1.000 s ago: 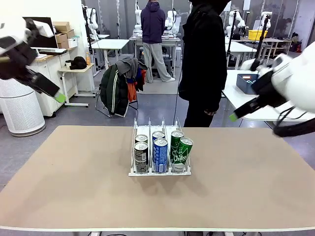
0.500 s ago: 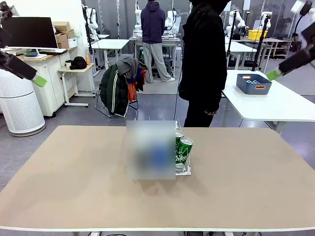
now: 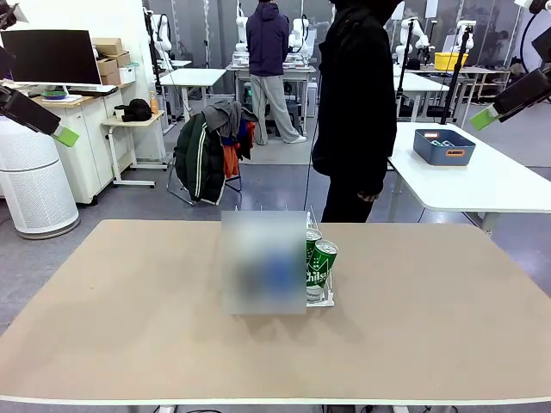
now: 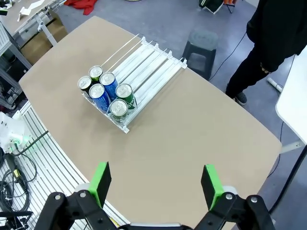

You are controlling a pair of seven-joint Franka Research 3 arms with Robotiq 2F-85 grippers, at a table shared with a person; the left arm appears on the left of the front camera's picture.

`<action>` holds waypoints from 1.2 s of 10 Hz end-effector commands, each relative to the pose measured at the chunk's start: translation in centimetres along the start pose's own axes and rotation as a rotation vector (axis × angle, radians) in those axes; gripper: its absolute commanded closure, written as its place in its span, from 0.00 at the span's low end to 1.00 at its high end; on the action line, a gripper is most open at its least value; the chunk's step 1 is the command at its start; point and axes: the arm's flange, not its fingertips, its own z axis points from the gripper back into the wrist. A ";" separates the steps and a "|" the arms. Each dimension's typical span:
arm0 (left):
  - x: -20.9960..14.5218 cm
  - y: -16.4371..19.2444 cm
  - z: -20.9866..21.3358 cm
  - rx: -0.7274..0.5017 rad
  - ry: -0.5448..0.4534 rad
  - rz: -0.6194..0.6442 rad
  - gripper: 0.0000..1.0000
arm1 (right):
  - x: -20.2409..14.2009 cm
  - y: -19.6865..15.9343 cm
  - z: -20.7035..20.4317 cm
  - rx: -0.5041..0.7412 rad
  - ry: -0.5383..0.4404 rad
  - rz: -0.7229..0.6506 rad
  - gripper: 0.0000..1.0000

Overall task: Fill the beverage cans into the dispenser.
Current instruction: Pick up the Ionic drink handed by the human.

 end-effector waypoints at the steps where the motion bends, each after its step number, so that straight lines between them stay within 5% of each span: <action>1: -0.1 0.2 0.0 -0.002 -0.003 0.002 0.00 | -0.5 0.1 -0.2 0.013 -0.019 0.015 0.00; 6: 2.9 3.8 -0.1 -0.146 -0.124 -0.030 0.00 | 4.9 -5.3 1.7 0.158 -0.121 -0.009 0.00; 9: 5.9 5.3 3.1 -0.111 -0.215 -0.103 0.00 | 9.4 -7.4 3.0 0.144 -0.123 0.045 0.00; 12: 8.0 5.9 4.5 -0.192 -0.127 -0.109 0.00 | 12.3 -8.1 4.0 0.081 -0.079 0.067 0.00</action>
